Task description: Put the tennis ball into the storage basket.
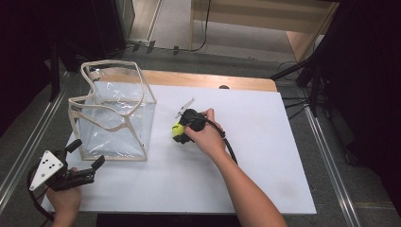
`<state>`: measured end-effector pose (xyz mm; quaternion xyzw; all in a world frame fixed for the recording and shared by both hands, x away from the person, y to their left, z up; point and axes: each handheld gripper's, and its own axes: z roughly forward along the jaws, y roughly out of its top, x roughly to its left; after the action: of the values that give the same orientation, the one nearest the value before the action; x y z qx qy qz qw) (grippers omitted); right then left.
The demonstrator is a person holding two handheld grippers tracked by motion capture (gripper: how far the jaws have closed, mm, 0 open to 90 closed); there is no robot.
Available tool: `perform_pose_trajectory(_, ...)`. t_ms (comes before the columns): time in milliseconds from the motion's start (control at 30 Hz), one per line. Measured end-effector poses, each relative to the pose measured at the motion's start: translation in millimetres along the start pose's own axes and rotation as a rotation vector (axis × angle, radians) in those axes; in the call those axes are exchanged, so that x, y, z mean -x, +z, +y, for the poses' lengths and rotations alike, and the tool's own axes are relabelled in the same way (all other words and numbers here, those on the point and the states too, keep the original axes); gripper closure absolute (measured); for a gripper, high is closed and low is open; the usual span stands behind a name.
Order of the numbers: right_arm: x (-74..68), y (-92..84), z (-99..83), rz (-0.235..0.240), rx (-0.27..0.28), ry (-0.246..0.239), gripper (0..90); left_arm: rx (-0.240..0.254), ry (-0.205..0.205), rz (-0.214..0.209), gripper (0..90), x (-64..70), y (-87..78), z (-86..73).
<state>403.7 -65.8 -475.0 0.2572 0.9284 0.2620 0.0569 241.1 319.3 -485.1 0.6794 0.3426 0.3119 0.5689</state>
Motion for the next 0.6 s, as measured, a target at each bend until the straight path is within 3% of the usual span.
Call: perform_pose_trajectory(600,-16.4,7.1,16.6,0.044,0.011,-0.049,24.0,0.002,-0.002,0.000,5.4,0.0,0.0,0.0)
